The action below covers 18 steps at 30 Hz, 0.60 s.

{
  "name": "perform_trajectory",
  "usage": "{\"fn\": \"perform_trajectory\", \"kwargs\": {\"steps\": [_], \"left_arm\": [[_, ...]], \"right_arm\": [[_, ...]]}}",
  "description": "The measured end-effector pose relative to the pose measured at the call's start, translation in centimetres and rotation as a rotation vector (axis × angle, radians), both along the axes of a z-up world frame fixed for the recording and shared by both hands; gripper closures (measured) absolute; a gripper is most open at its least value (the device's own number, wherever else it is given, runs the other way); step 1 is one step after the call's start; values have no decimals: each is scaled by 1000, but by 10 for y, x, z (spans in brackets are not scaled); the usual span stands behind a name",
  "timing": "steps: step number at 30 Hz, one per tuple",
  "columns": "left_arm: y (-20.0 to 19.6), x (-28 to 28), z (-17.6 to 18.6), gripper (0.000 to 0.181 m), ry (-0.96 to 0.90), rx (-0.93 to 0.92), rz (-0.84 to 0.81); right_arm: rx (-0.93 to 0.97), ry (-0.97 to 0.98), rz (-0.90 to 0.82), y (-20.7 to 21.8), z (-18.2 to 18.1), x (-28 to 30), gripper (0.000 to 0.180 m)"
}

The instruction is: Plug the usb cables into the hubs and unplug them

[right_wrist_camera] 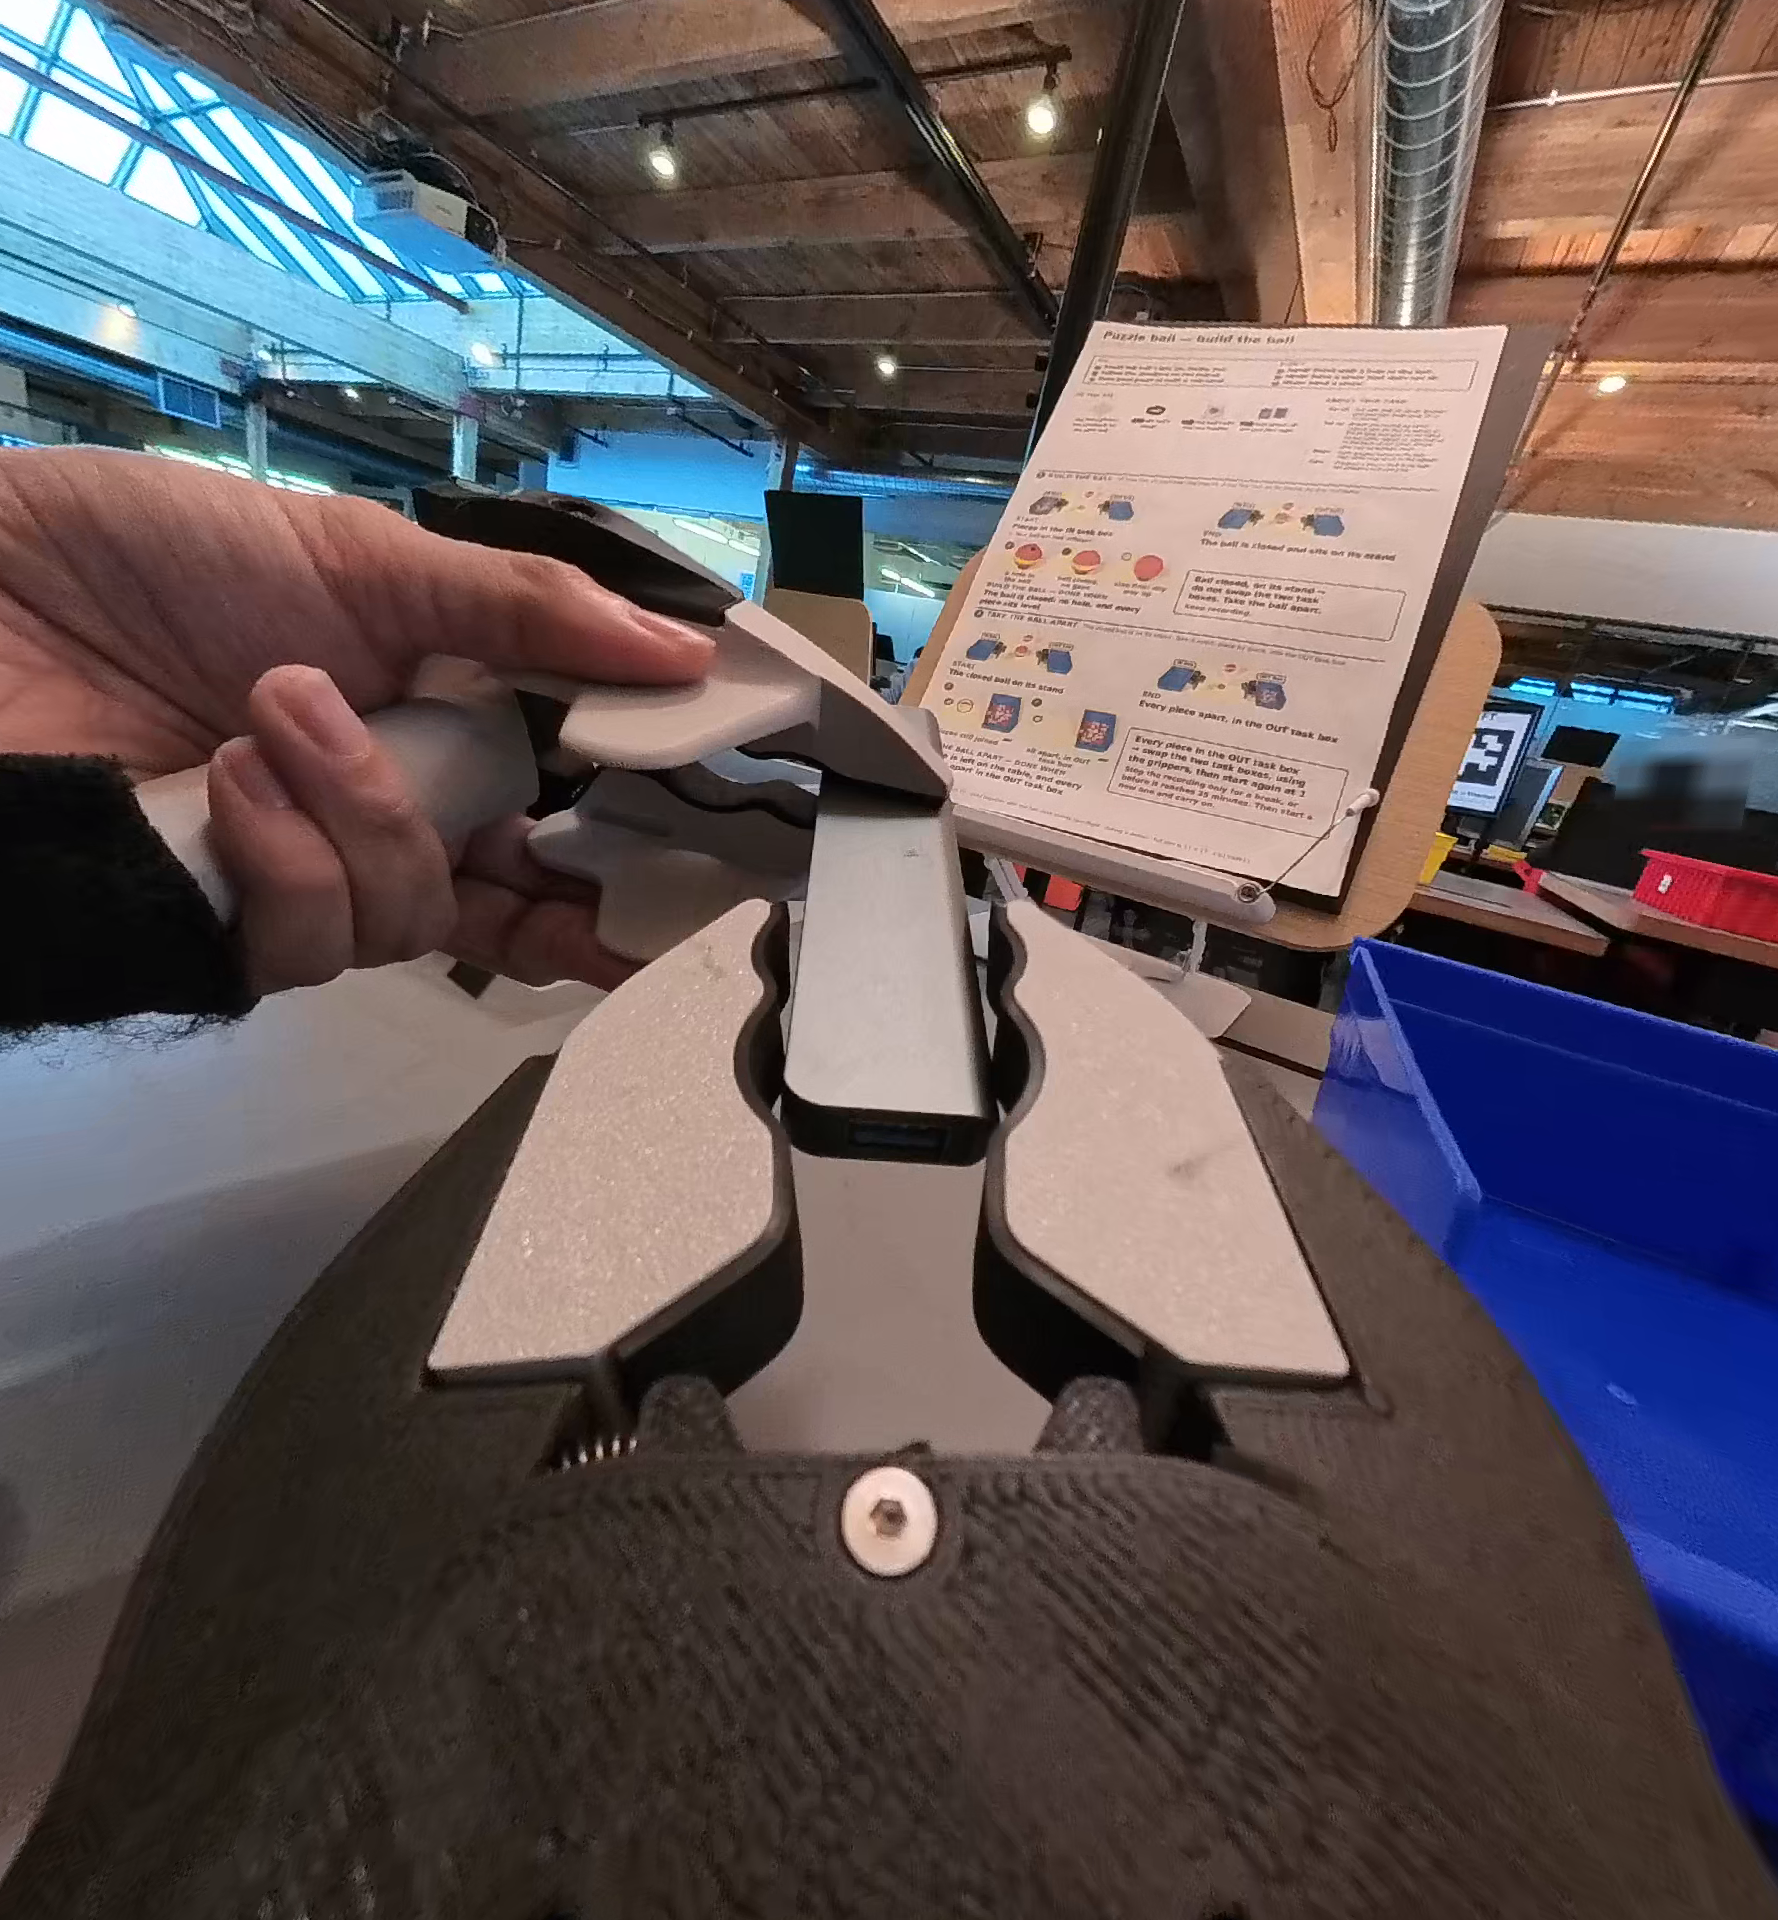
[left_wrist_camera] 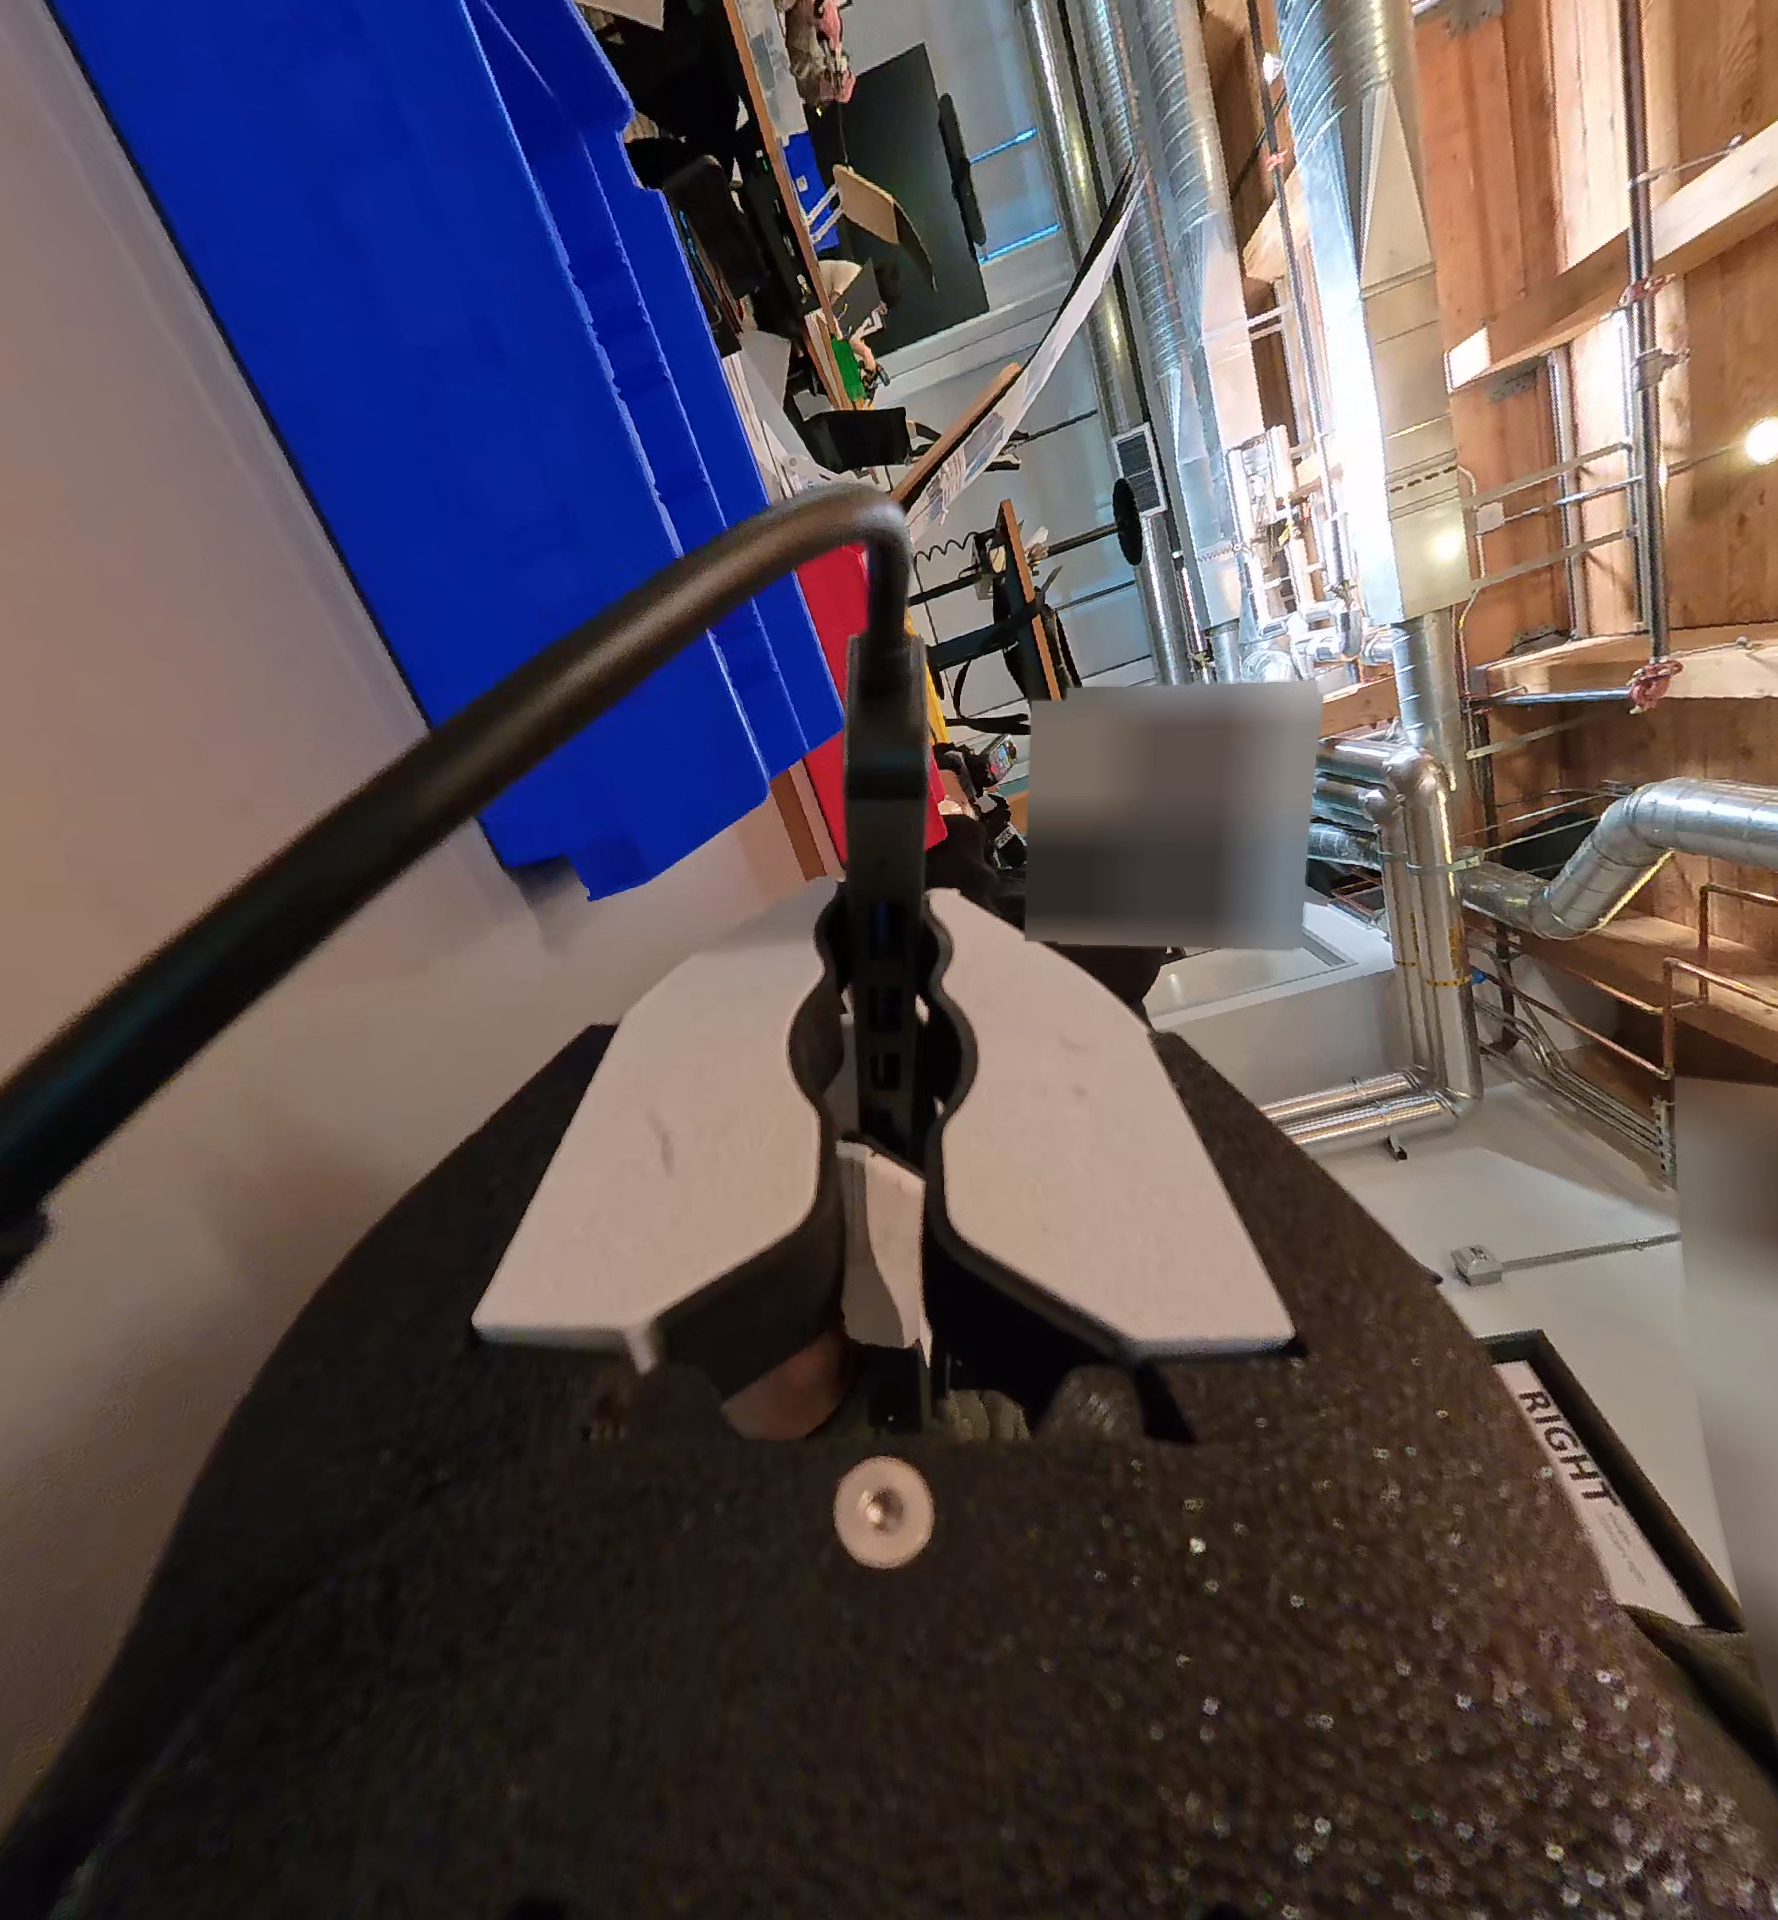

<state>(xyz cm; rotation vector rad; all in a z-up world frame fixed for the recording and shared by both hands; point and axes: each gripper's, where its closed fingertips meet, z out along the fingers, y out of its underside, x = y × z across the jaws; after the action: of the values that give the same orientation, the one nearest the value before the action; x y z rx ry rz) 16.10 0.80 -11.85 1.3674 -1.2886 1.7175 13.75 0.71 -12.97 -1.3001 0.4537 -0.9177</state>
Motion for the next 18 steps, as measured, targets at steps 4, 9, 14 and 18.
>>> {"fn": "perform_trajectory", "kwargs": {"steps": [4,9,14,18], "left_arm": [[1,3,-2,172,2,11,10],[1,5,-5,171,-2,2,18],[3,5,-4,156,-60,33,20],[6,2,1,170,-91,36,-14]], "right_arm": [[6,52,28,2,-3,1,144],[49,93,66,1,-3,2,144],[49,94,85,2,-3,1,144],[-4,78,73,8,-5,1,144]]}}
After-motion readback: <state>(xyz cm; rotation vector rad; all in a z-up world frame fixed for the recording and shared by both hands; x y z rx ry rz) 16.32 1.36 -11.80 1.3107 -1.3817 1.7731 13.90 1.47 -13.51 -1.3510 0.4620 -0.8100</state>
